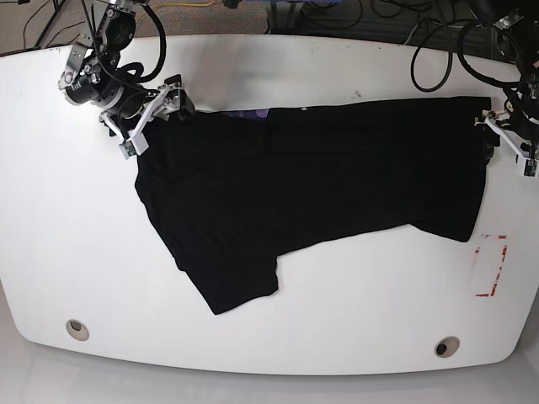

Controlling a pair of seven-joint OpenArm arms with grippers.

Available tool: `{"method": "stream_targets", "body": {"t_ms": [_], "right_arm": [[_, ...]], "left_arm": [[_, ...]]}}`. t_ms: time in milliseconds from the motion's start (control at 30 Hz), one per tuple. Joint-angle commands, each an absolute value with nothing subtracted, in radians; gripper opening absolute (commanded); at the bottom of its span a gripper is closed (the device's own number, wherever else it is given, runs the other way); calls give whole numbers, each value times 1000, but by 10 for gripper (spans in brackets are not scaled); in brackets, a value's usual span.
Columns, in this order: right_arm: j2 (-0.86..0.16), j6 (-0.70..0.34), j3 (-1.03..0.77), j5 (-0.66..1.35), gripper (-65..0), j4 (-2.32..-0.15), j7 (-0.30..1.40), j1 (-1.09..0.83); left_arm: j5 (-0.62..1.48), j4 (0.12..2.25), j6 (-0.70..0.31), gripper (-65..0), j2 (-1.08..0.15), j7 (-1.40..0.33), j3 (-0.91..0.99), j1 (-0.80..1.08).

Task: Layout the t-shirt on the table in an organized manner, then fold the t-shirt properly
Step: 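Move the right gripper along the shirt edge and regrasp it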

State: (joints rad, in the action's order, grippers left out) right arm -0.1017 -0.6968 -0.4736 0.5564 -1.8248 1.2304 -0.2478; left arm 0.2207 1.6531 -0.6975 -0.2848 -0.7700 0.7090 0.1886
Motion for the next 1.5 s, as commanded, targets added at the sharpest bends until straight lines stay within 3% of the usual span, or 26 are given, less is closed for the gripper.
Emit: {"method": "stream_targets", "body": {"t_ms": [0, 433, 500, 700, 1067, 1233, 1467], "right_arm": [[-110, -698, -476, 575, -103, -1822, 1178, -243], [-105, -698, -450, 578, -113, -1751, 1155, -219], [-105, -698, -435, 578, -147, -1742, 1155, -214], [-101, -698, -377, 579, -344, -1744, 1129, -213], [-84, -698, -358, 579, -593, -1764, 1119, -213], [-85, -698, -358, 579, -553, -1793, 1122, -217], [-90, -698, -361, 579, -388, -1814, 1125, -222]], "left_arm": [[231, 1669, -698, -210, -302, -751, 714, 182], [232, 1669, -698, -210, -302, -751, 714, 199], [232, 1669, -698, -210, -302, -751, 714, 199], [232, 1669, -698, -210, -302, -751, 714, 200], [231, 1669, -698, -210, -300, -751, 713, 202], [231, 1669, -698, -210, -300, -751, 713, 202], [229, 1669, -698, -210, -300, -751, 713, 203]]}}
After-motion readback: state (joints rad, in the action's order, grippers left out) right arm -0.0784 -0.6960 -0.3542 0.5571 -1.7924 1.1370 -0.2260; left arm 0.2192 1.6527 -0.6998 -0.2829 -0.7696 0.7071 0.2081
